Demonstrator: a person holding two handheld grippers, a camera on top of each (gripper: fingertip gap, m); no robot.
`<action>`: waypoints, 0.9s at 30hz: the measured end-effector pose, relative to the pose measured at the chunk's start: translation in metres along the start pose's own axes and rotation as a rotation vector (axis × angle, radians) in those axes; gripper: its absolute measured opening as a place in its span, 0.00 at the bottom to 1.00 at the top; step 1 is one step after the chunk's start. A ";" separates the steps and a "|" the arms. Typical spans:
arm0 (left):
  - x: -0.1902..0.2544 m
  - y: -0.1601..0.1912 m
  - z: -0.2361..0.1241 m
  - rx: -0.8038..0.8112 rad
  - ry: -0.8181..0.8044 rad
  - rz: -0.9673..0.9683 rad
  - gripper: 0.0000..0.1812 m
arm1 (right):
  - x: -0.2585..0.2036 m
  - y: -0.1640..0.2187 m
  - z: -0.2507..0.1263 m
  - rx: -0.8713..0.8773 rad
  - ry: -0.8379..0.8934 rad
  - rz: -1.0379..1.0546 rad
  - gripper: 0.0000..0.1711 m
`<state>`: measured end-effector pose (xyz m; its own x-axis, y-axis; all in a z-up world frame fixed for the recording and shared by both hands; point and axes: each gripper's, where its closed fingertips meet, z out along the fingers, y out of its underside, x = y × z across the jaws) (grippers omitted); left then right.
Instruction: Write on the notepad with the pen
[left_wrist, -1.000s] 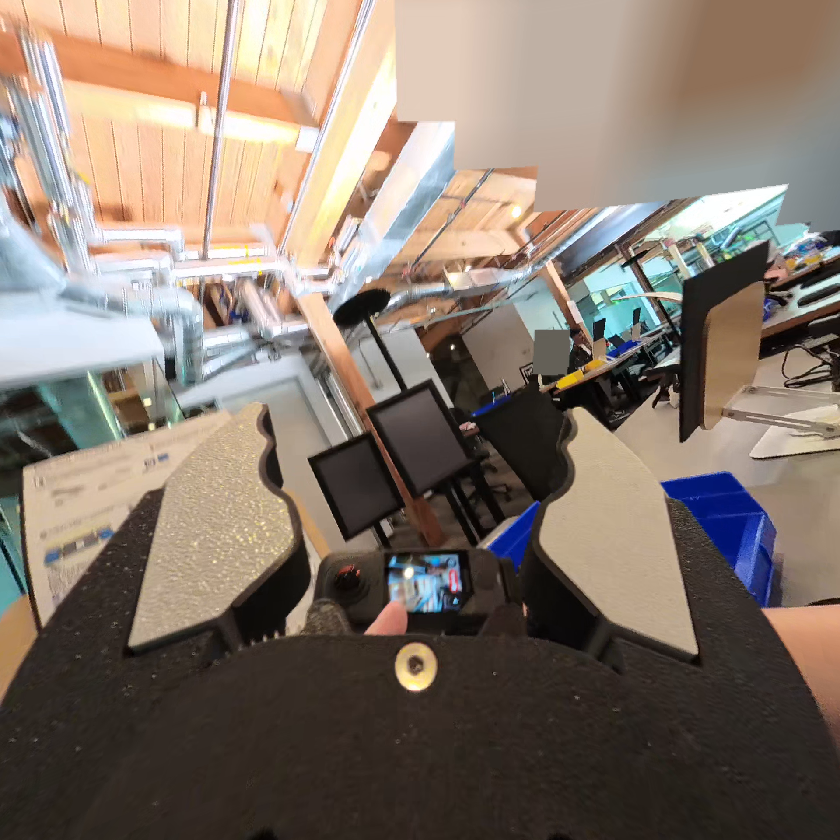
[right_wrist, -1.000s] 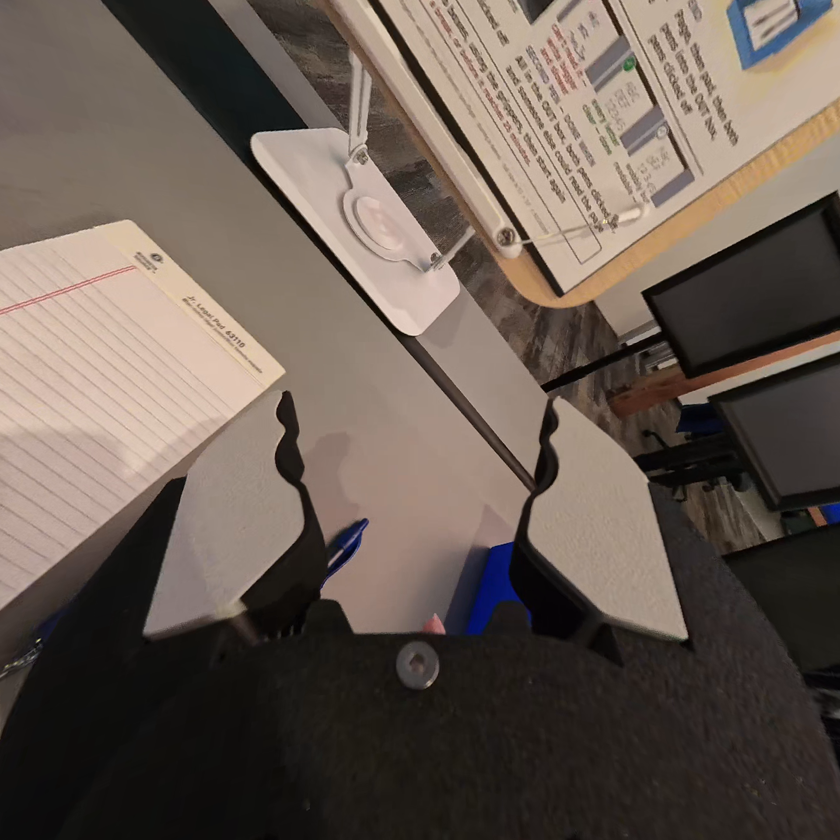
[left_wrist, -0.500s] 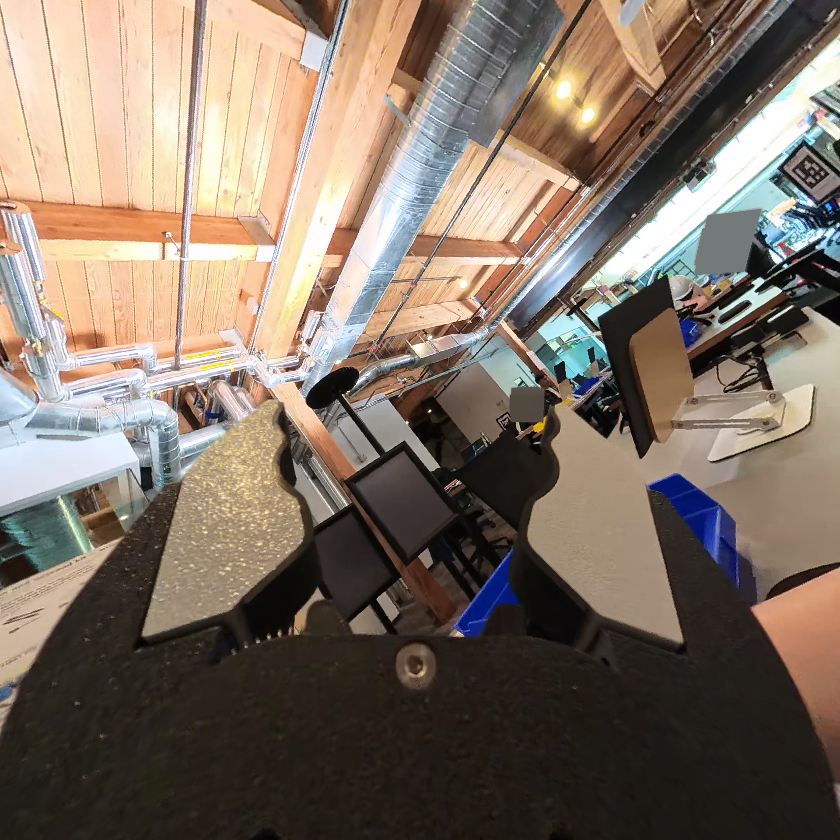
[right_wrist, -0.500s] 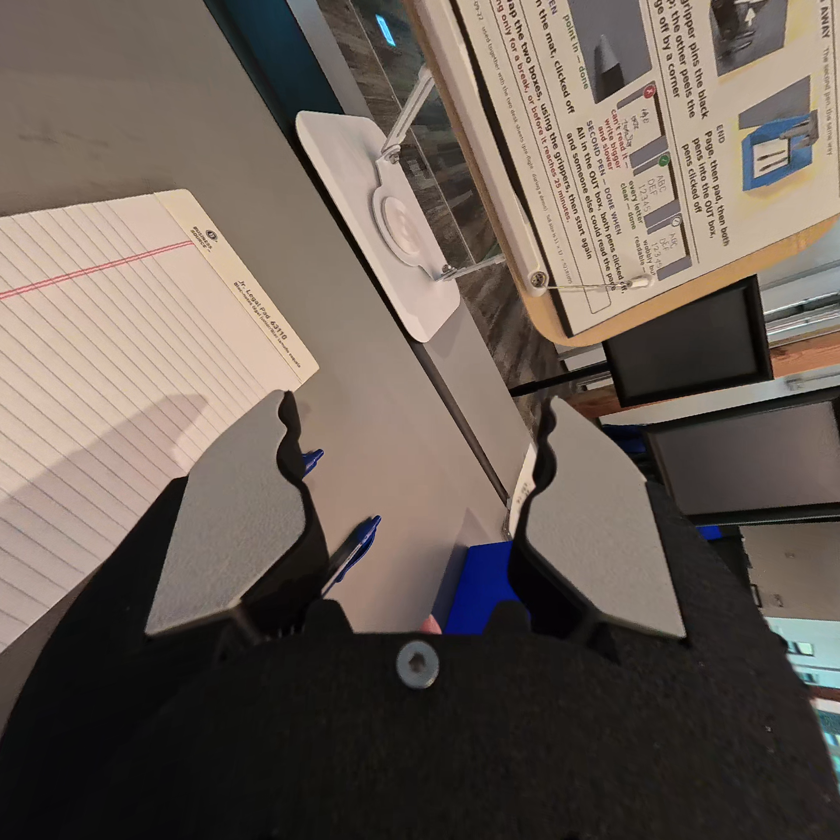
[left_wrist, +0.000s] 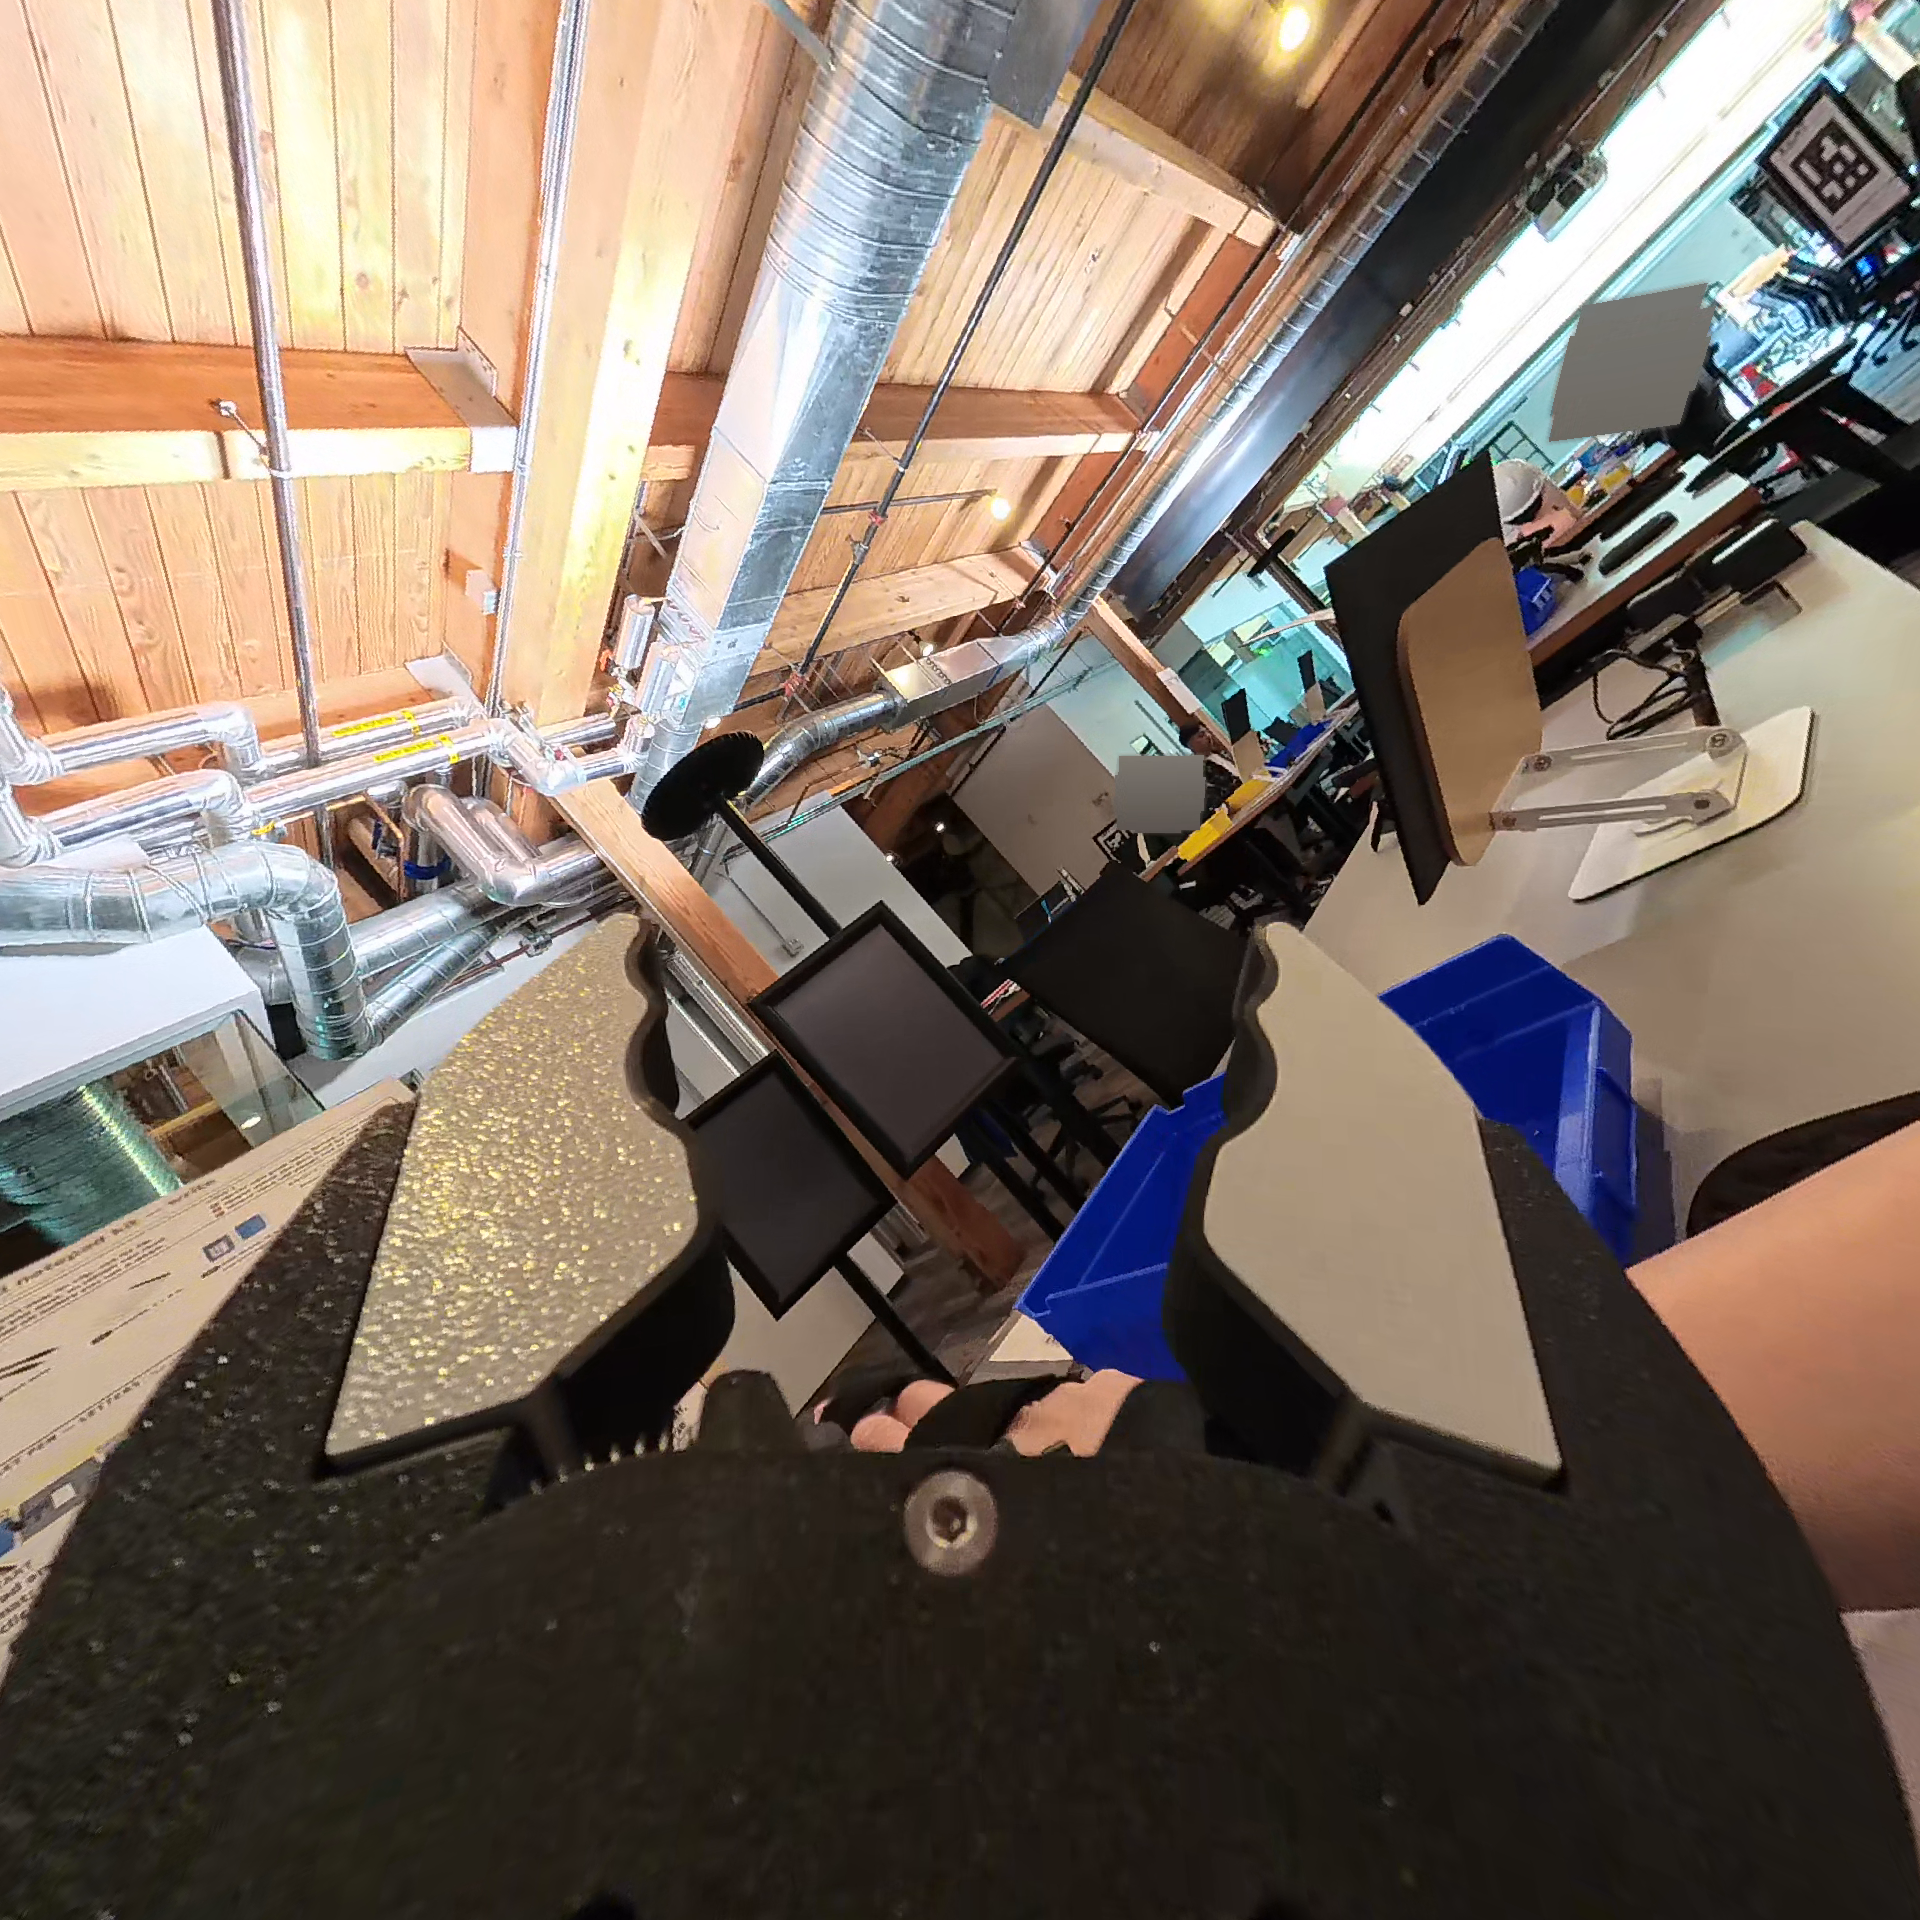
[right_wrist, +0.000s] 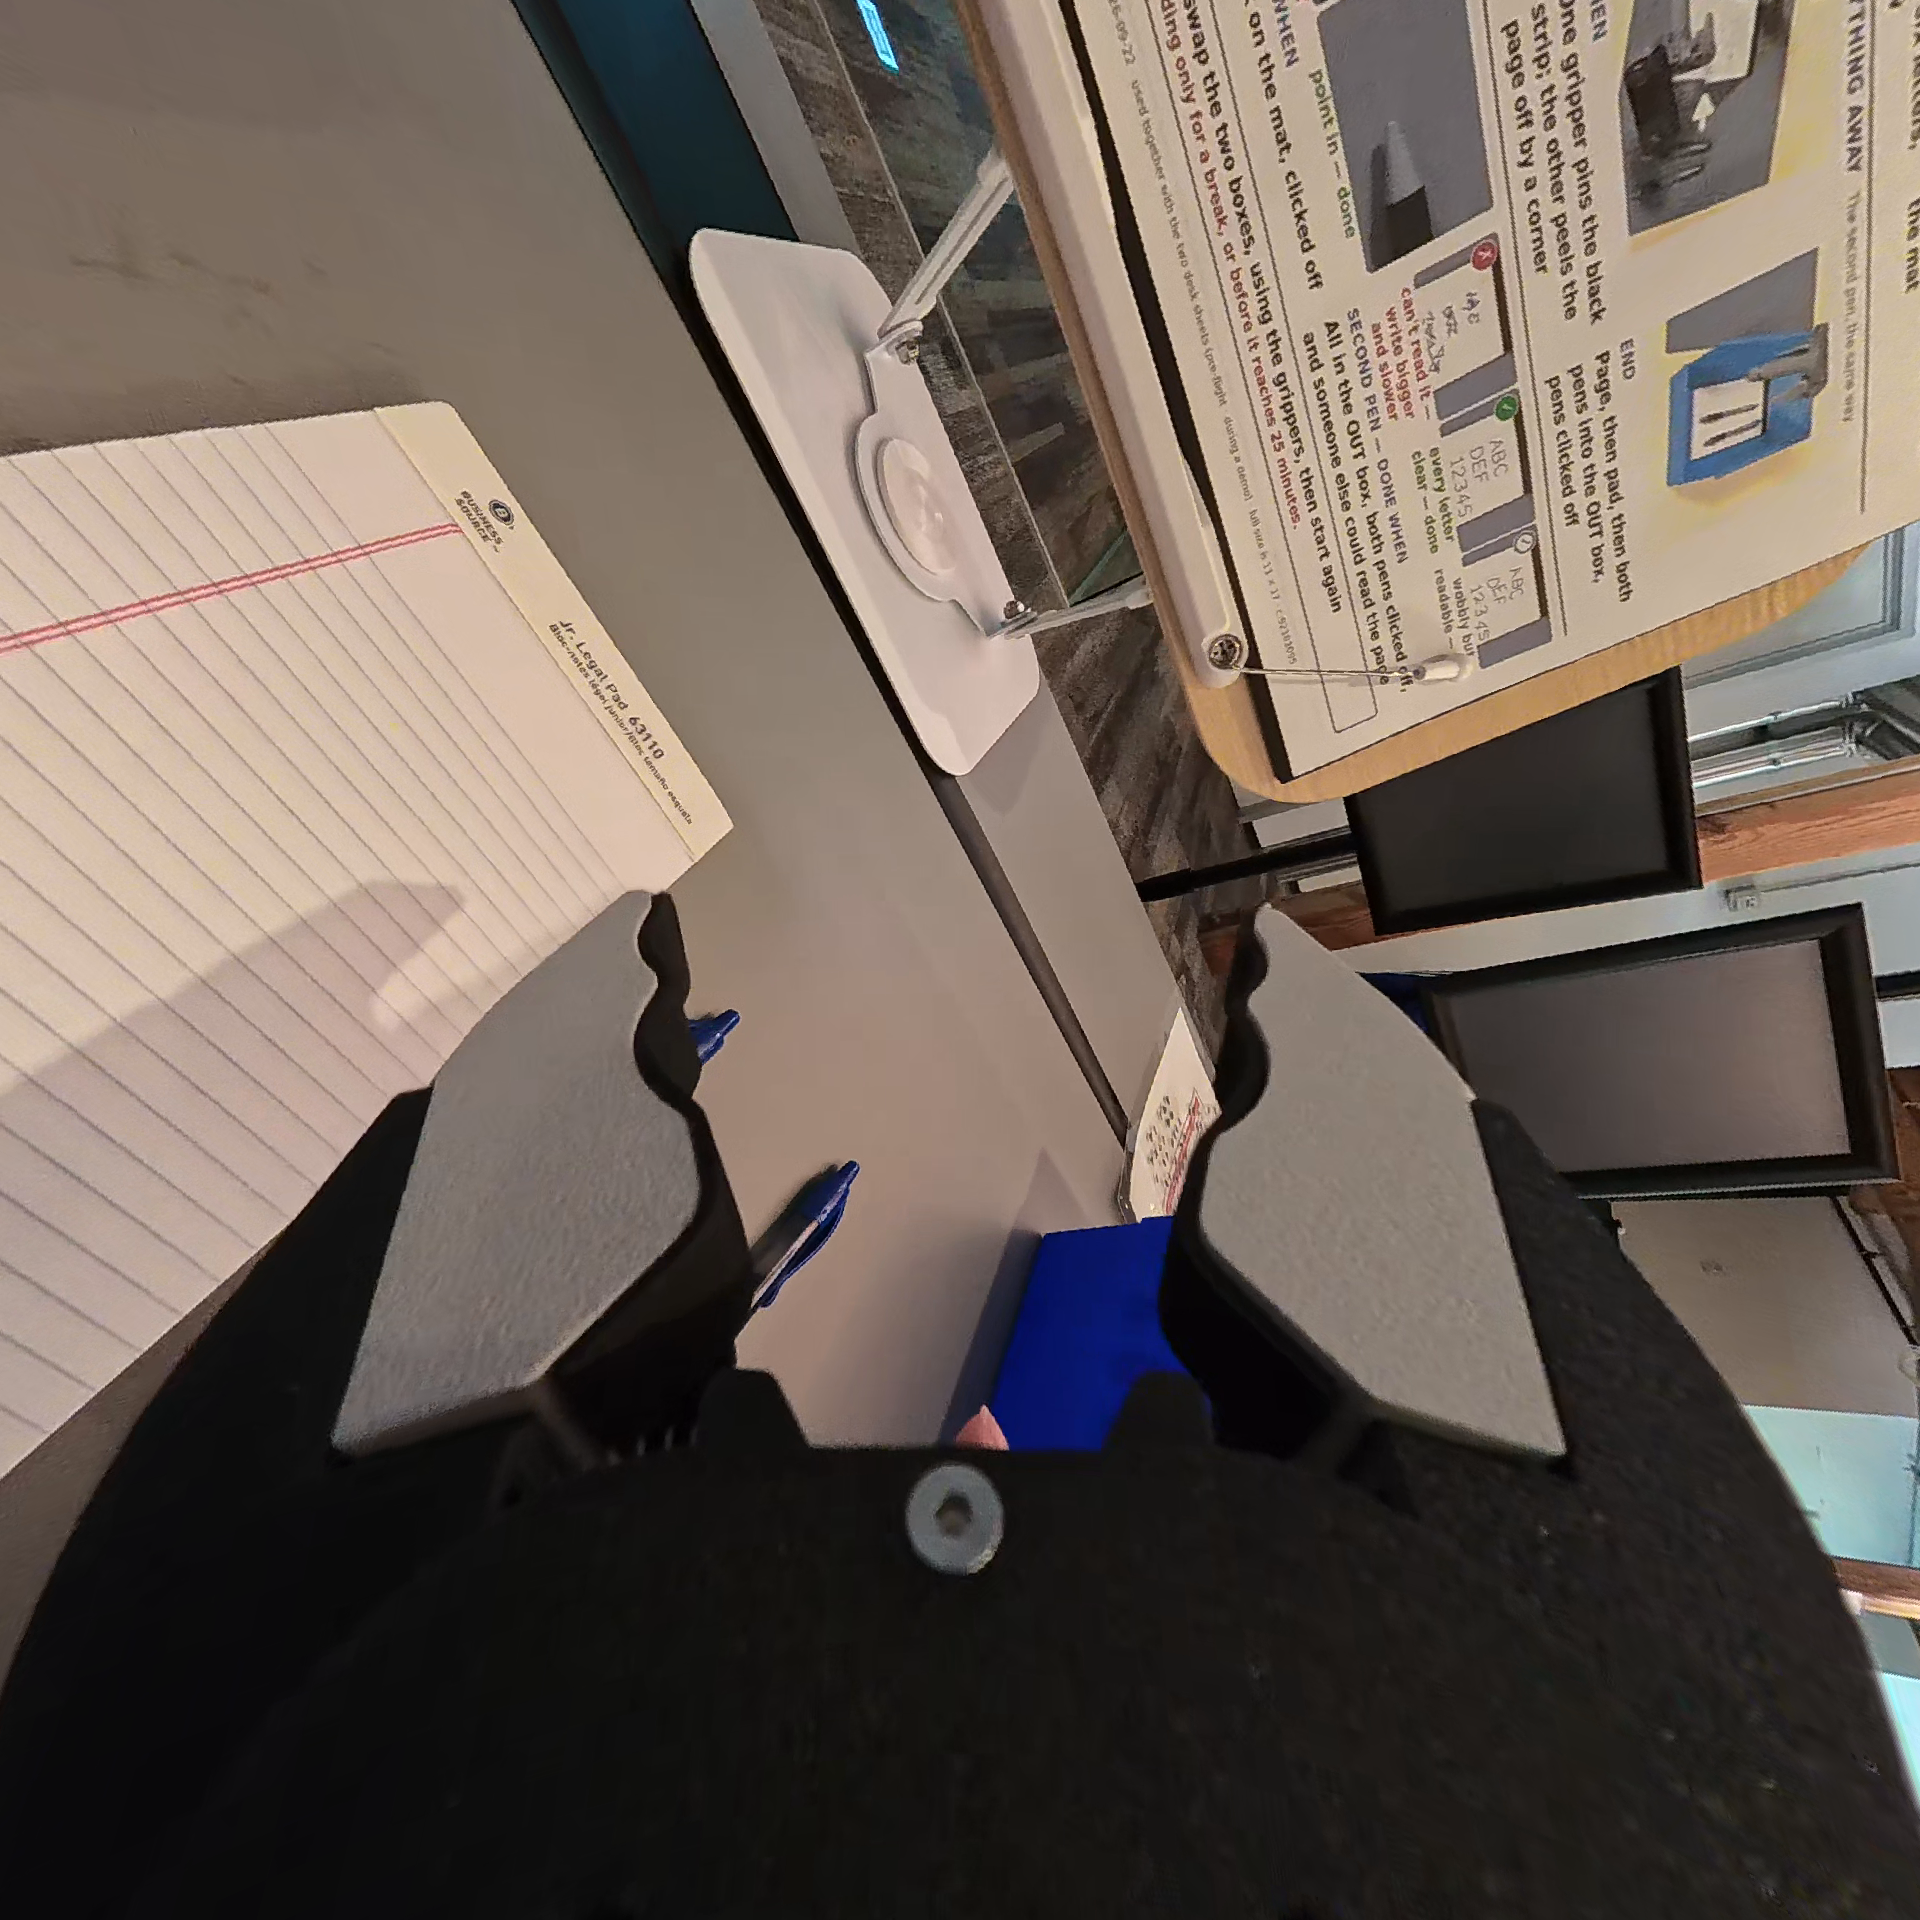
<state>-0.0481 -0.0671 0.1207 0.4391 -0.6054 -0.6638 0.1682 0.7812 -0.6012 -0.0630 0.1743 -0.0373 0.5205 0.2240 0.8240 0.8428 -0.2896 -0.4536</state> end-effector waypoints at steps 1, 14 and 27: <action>0.000 0.000 0.000 0.000 0.001 0.004 0.57 | -0.001 0.000 0.000 -0.001 -0.001 -0.004 0.57; -0.004 -0.008 0.000 0.018 -0.010 0.002 0.57 | -0.002 0.001 0.001 0.002 -0.023 0.008 0.57; -0.111 0.007 -0.021 -0.142 -0.255 0.067 0.51 | 0.022 0.050 0.035 -0.061 -0.054 0.187 0.57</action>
<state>-0.1143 0.0024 0.1813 0.6555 -0.4811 -0.5821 0.0142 0.7785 -0.6275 -0.0047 0.1973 -0.0533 0.6752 0.2103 0.7070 0.7217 -0.3864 -0.5743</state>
